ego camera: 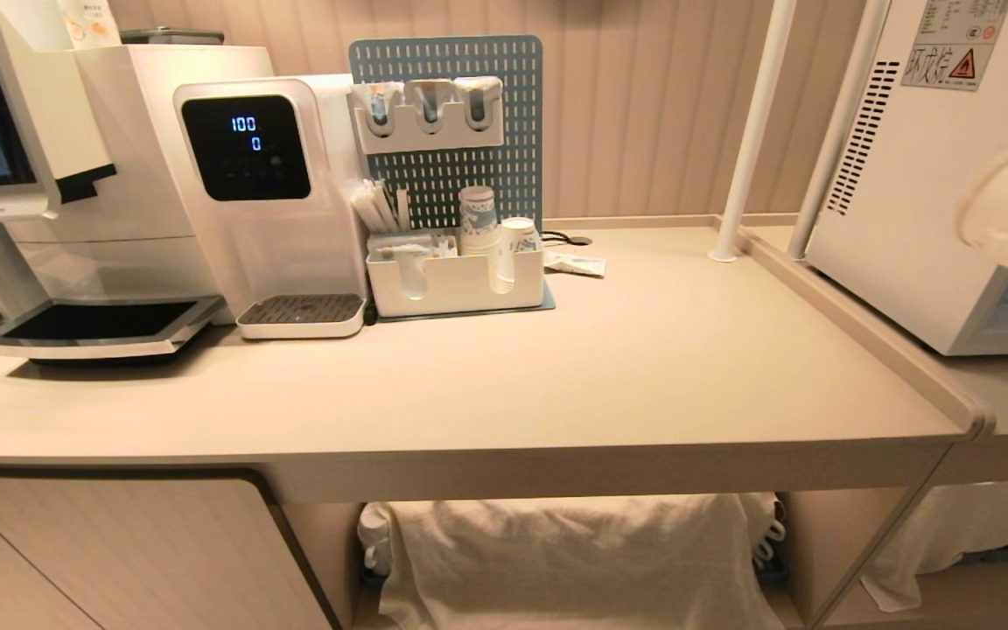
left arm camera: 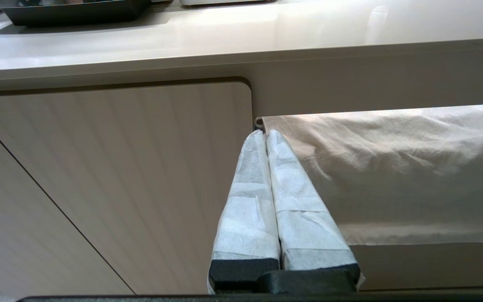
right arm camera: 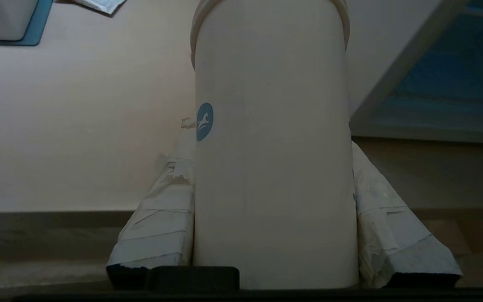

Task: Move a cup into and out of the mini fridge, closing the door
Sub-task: Put the paper cup in the freezer

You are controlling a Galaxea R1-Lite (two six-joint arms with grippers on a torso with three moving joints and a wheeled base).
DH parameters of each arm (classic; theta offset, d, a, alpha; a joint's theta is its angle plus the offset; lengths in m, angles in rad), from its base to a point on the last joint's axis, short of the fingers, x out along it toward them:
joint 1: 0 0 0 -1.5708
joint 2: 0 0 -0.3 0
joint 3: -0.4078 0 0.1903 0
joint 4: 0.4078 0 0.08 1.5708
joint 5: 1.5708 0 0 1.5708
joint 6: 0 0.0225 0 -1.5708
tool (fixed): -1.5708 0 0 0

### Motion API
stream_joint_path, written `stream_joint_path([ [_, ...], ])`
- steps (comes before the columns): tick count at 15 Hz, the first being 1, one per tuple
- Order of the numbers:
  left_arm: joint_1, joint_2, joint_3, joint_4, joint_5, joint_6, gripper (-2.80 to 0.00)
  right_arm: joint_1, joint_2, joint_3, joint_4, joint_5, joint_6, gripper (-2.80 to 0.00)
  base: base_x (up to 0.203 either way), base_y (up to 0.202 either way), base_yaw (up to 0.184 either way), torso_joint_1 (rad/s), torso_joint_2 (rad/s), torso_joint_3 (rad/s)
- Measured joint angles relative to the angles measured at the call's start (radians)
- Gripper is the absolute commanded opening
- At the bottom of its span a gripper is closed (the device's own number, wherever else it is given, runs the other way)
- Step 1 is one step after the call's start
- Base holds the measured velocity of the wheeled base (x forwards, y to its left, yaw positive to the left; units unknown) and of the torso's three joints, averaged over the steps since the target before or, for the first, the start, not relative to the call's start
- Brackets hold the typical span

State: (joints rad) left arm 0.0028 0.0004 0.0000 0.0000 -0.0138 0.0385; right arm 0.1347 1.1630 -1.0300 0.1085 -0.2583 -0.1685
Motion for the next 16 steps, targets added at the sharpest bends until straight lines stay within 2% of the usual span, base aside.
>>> stream_joint_path([
  [3,0.000,0.000,0.000,0.000,0.000,0.000,-2.80,-0.087,-0.317,0.340,-0.012,0.058,-0.038,-2.80,0.000,0.000,0.000,0.000,0.00,0.000],
  [4,0.000,0.000,0.000,0.000,0.000,0.000,-2.80,-0.112,-0.422,0.469,-0.028,0.099,-0.033,-2.80,0.000,0.000,0.000,0.000,0.00,0.000],
  [7,-0.001,0.000,0.000,0.000,0.000,0.000,-2.80,-0.150,-0.669,0.730,-0.054,0.216,0.002,-2.80,0.000,0.000,0.000,0.000,0.00,0.000],
  [12,0.000,0.000,0.000,0.000,0.000,-0.001,-2.80,-0.150,-0.896,0.916,-0.029,0.254,0.073,-2.80,0.000,0.000,0.000,0.000,0.00,0.000],
  [16,0.000,0.000,0.000,0.000,0.000,-0.001,-2.80,-0.140,-1.046,0.980,-0.024,0.265,0.089,-2.80,0.000,0.000,0.000,0.000,0.00,0.000],
])
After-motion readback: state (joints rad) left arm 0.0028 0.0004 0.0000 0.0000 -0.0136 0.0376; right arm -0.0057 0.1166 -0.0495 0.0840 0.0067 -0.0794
